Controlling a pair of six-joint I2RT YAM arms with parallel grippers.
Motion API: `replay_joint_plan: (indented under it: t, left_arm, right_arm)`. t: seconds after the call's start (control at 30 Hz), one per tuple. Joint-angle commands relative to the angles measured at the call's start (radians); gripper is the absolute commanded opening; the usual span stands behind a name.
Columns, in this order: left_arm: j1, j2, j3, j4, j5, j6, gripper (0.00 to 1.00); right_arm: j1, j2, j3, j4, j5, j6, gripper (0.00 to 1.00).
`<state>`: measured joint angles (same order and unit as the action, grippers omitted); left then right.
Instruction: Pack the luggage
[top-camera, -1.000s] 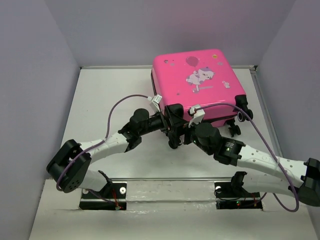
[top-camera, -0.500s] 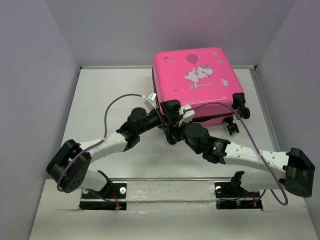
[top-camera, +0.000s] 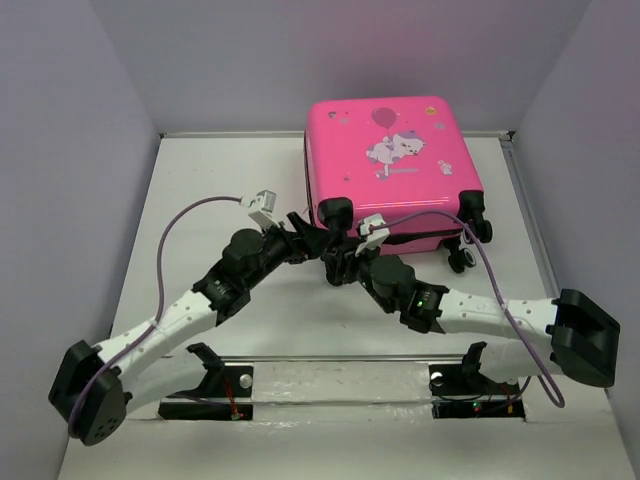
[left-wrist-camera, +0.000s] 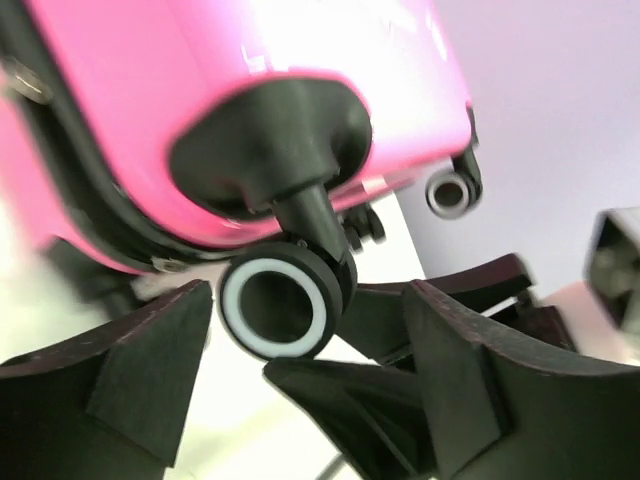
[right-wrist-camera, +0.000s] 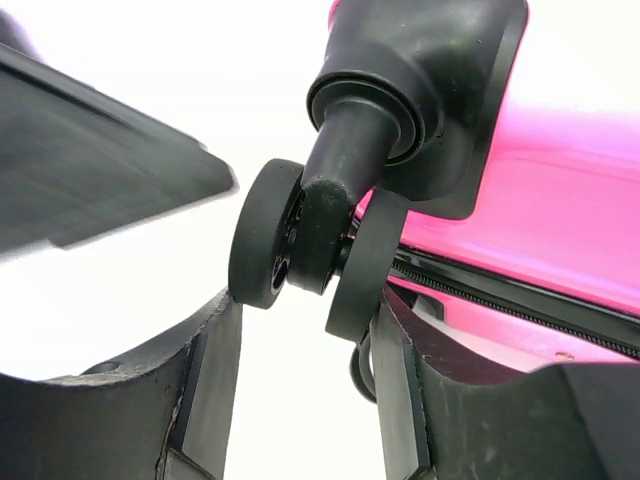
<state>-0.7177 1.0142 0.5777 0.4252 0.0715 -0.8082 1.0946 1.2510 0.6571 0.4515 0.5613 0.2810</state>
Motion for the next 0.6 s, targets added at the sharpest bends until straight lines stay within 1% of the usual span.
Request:
replay_joint_plan:
  t: [0.0, 0.1, 0.13, 0.17, 0.2, 0.23, 0.27, 0.3, 0.43, 0.57]
  left_arm:
    - [0.007, -0.179, -0.065, -0.091, -0.245, 0.116, 0.82]
    - [0.008, -0.201, -0.12, -0.077, -0.224, 0.136, 0.64]
    - [0.008, -0.181, -0.134, -0.069, -0.213, 0.138, 0.62]
    - [0.006, -0.166, -0.159, -0.059, -0.199, 0.139, 0.57]
    - [0.006, -0.129, -0.188, -0.028, -0.181, 0.144, 0.44]
    - [0.006, -0.111, -0.188, -0.01, -0.176, 0.147, 0.39]
    - [0.006, -0.094, -0.212, 0.01, -0.177, 0.153, 0.37]
    - [0.003, -0.077, -0.222, 0.065, -0.174, 0.171, 0.35]
    - [-0.021, 0.013, -0.217, 0.186, -0.15, 0.242, 0.35]
    - [-0.048, 0.09, -0.148, 0.253, -0.176, 0.31, 0.37]
  right_arm:
    - [-0.042, -0.042, -0.008, 0.147, 0.169, 0.006, 0.07]
    - [-0.042, -0.051, -0.013, 0.141, 0.158, 0.012, 0.07]
    - [-0.042, -0.056, -0.013, 0.139, 0.157, 0.014, 0.07]
    - [-0.042, -0.064, -0.013, 0.128, 0.155, 0.017, 0.07]
    - [-0.042, -0.068, -0.013, 0.125, 0.155, 0.017, 0.07]
    - [-0.042, -0.074, -0.011, 0.121, 0.154, 0.018, 0.07]
    - [-0.042, -0.082, -0.01, 0.115, 0.149, 0.018, 0.07]
    - [-0.042, -0.085, -0.01, 0.101, 0.146, 0.018, 0.07]
    - [-0.042, -0.096, -0.005, 0.081, 0.141, 0.021, 0.07]
    - [-0.042, -0.105, -0.008, 0.075, 0.137, 0.018, 0.07]
